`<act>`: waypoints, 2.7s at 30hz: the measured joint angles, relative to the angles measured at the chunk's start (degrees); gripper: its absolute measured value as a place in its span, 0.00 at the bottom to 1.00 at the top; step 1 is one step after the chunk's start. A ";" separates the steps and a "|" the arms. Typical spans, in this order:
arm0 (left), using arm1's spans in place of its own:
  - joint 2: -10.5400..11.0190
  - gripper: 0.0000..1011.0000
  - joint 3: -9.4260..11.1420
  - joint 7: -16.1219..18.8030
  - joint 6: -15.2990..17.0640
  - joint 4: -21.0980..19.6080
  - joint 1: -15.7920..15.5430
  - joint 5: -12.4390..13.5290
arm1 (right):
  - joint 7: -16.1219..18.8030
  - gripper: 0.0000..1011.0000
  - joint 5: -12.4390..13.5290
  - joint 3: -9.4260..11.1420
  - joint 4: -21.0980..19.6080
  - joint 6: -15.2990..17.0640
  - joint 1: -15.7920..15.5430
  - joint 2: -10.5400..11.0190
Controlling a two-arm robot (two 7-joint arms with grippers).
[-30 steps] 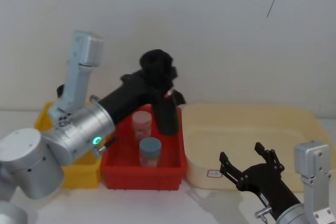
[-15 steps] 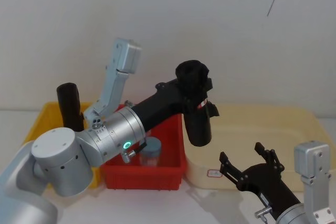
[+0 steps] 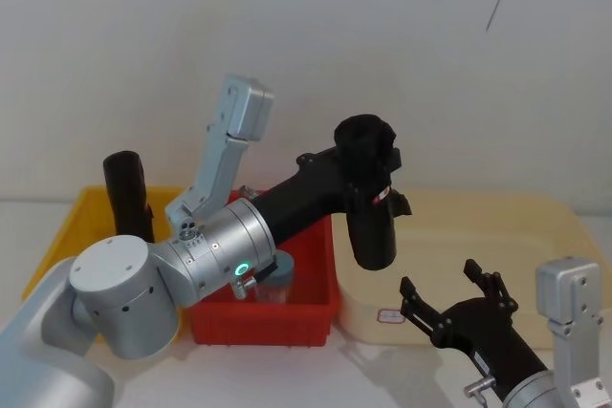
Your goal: Pick up the garbage bag with the one hand and transfer it to the other hand.
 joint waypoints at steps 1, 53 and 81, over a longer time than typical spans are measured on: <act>0.02 0.37 0.06 -0.05 -0.07 0.02 -0.03 0.00 | 0.00 0.99 0.00 0.00 0.00 0.00 0.00 0.00; 0.33 0.37 0.96 -0.78 -0.99 0.29 -0.38 -0.12 | 12.56 0.99 -1.10 -2.33 2.28 -1.04 7.24 2.50; 0.33 0.37 0.96 -0.77 -0.98 0.29 -0.37 -0.11 | 15.13 0.91 1.09 -3.27 7.41 0.91 12.65 0.30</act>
